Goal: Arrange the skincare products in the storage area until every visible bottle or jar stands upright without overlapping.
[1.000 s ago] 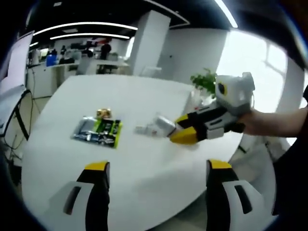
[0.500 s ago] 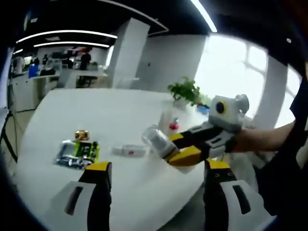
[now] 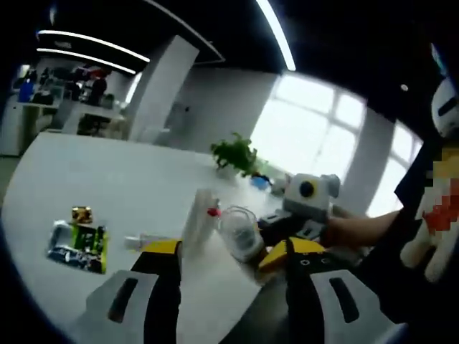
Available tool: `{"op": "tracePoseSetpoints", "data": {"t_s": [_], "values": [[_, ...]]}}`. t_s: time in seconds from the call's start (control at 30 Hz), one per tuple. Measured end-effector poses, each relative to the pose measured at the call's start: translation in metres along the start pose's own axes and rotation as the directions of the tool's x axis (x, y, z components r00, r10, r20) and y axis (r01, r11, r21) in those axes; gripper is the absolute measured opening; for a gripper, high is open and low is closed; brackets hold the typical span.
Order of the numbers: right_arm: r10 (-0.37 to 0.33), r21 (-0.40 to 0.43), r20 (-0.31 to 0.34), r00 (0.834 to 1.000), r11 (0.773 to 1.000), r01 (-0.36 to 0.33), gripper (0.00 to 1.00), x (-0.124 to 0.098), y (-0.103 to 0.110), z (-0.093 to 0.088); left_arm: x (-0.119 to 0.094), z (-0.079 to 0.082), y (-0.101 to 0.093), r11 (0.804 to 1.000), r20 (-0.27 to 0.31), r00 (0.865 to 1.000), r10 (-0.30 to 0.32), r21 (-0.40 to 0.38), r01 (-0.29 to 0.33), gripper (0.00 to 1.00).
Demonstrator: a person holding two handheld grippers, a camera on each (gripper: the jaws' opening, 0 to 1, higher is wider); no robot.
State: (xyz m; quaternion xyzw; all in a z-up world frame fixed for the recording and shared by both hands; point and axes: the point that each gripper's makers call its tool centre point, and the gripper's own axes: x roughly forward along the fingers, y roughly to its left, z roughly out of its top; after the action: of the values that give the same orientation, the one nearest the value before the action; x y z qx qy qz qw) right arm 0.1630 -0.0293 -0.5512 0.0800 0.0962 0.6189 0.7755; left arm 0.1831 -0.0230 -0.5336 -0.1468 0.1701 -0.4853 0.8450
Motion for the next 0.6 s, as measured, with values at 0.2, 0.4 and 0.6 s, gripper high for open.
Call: {"op": "tracePoseSetpoints", "data": {"t_s": [0.2, 0.4, 0.6], "values": [[0.08, 0.042, 0.064, 0.995, 0.996, -0.082, 0.19, 0.0, 0.016, 0.016, 0.0, 0.013, -0.024, 0.994, 0.048, 0.993, -0.111, 0.007, 0.111, 0.31], [0.101, 0.094, 0.123, 0.987, 0.989, -0.113, 0.2, -0.004, 0.02, 0.027, 0.006, 0.019, -0.044, 0.986, 0.048, 0.987, -0.154, 0.065, 0.151, 0.22], [0.094, 0.106, 0.136, 0.986, 0.988, -0.109, 0.21, -0.006, 0.02, 0.037, 0.011, 0.029, -0.051, 0.981, 0.014, 0.992, -0.128, 0.147, 0.125, 0.19]]}}
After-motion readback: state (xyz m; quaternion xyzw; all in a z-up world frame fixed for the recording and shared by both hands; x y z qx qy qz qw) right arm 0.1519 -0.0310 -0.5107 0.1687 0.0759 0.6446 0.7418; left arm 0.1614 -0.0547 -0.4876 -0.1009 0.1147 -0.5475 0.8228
